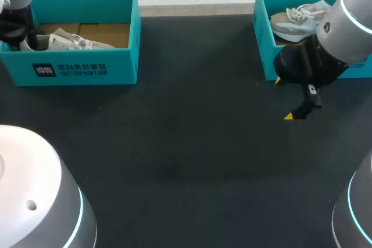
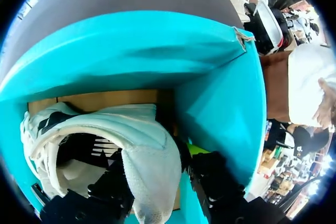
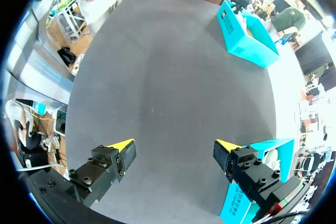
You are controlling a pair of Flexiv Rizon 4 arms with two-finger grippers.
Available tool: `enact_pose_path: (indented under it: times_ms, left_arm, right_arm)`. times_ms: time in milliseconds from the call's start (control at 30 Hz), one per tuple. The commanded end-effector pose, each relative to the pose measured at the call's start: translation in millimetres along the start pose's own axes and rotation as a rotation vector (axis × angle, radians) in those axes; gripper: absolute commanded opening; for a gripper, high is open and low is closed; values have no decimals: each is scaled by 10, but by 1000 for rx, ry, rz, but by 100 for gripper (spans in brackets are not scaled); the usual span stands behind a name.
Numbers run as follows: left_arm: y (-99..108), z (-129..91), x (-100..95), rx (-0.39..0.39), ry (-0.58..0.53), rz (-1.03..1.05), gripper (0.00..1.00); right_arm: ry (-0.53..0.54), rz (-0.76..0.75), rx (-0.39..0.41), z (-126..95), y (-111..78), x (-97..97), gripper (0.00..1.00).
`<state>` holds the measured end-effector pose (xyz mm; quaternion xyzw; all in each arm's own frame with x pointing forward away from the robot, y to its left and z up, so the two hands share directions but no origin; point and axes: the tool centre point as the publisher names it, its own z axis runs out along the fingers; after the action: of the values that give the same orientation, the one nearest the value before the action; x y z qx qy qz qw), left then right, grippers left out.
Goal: Take the shoe out of the shoebox, open the shoe tongue, remove and reinsert the insole, then place the shoe into the shoebox
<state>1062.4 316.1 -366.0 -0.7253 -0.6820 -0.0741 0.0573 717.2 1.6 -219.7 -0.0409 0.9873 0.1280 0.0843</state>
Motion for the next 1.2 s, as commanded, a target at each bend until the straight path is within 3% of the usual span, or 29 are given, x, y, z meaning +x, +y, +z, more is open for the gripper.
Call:
enact_pose_path:
  times_ms: [33,67,133,167,333,367,400,533,1033,1200]
  left_arm:
    - [-3,-67,102,2,-23,9,50]
    - [-7,-78,102,2,-34,16,48]
    - [-14,-85,101,3,-28,19,14]
    - [-21,-83,97,5,-28,21,15]
    - [-46,-97,88,12,-23,31,45]
    - [-51,-96,88,13,-22,32,55]
    - [-54,-96,88,14,-22,34,80]
    - [-55,-99,92,23,-19,47,100]
    - [-212,-314,252,80,-45,54,100]
    - [-241,-488,330,89,-60,50,100]
  right_arm:
    - [0,0,2,13,6,0,100]
    - [0,0,2,13,6,0,100]
    - [0,0,2,13,6,0,100]
    - [0,0,2,13,6,0,100]
    - [0,0,2,13,6,0,100]
    - [0,0,2,13,6,0,100]
    - [0,0,2,13,6,0,100]
    - [0,0,2,13,6,0,100]
    - [0,0,2,13,6,0,100]
    - [0,0,2,13,6,0,100]
